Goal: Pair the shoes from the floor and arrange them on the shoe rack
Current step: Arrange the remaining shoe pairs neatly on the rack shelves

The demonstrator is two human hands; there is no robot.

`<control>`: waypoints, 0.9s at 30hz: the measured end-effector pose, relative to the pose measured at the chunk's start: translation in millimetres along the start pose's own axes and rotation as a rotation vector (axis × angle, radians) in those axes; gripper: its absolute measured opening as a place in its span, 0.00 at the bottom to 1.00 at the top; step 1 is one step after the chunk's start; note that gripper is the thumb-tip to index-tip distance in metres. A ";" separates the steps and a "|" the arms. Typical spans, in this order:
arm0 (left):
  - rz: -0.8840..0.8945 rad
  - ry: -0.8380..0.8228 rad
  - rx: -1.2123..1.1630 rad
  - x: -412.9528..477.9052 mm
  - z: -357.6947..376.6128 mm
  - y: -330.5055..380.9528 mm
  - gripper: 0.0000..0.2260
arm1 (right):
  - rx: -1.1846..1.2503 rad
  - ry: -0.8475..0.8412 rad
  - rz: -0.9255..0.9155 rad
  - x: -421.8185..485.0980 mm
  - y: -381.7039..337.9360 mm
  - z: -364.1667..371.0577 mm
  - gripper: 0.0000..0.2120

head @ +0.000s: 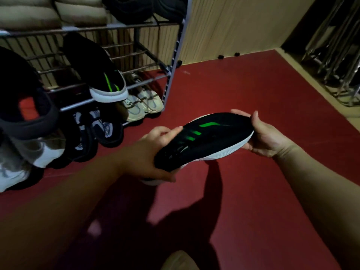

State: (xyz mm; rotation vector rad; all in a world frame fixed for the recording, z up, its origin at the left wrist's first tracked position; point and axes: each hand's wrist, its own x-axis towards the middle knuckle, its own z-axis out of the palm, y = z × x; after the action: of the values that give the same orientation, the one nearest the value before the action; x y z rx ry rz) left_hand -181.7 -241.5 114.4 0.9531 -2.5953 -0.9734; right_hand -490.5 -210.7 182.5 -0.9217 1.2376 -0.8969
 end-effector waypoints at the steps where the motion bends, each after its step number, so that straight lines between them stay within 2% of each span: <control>1: 0.004 -0.013 0.036 -7.3 -3.3 -1.5 0.54 | -0.009 -0.018 -0.002 4.9 -2.3 5.6 0.49; 4: -0.013 0.086 0.043 -30.3 -12.8 -2.0 0.45 | -0.057 -0.015 0.010 28.9 -11.3 25.3 0.46; 6: -0.056 0.166 -0.055 -47.3 -23.8 -1.6 0.37 | -0.068 0.035 0.046 48.8 -17.7 43.7 0.38; 7: -0.081 0.174 -0.111 -55.8 -29.6 -2.4 0.35 | -0.052 0.080 0.054 59.5 -20.0 54.2 0.34; 10: -0.154 0.217 -0.234 -82.0 -44.9 -3.9 0.32 | 0.031 0.212 0.040 91.4 -19.6 89.5 0.33; 11: -0.189 0.266 -0.247 -90.4 -48.7 -3.7 0.32 | -0.056 0.252 0.015 99.8 -17.3 104.0 0.28; 13: -0.263 0.367 -0.228 -106.4 -54.4 -3.7 0.34 | -0.437 0.280 -0.061 116.7 -9.0 131.8 0.15; 14: -0.304 0.415 -0.208 -113.5 -57.0 -3.4 0.36 | -0.616 0.245 -0.118 124.7 -5.6 149.1 0.14; 15: -0.353 0.465 -0.189 -119.6 -59.1 -2.8 0.37 | -0.735 0.189 -0.169 131.8 -2.3 164.7 0.18; 17: -0.468 0.563 -0.147 -130.8 -63.1 -4.4 0.40 | -0.899 0.066 -0.262 145.6 4.2 194.4 0.32; 18: -0.528 0.602 -0.129 -136.2 -65.3 -5.4 0.40 | -1.033 0.030 -0.303 152.5 8.2 208.4 0.40; 20: -0.620 0.651 -0.128 -145.3 -69.7 -6.7 0.39 | -1.222 0.026 -0.303 161.0 14.6 234.7 0.46; 24: -0.672 0.673 -0.084 -147.8 -75.0 1.5 0.37 | -1.023 0.155 -0.298 177.5 18.1 264.0 0.41; 27: -0.692 0.726 -0.170 -139.8 -77.7 5.3 0.34 | -1.166 0.193 -0.355 184.0 14.1 263.5 0.32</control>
State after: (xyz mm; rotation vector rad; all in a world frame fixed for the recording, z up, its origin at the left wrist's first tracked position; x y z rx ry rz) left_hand -45.9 -189.1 180.9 1.7933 -1.5773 -0.7449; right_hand -207.8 -354.1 127.3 -2.0527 1.8216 -0.4662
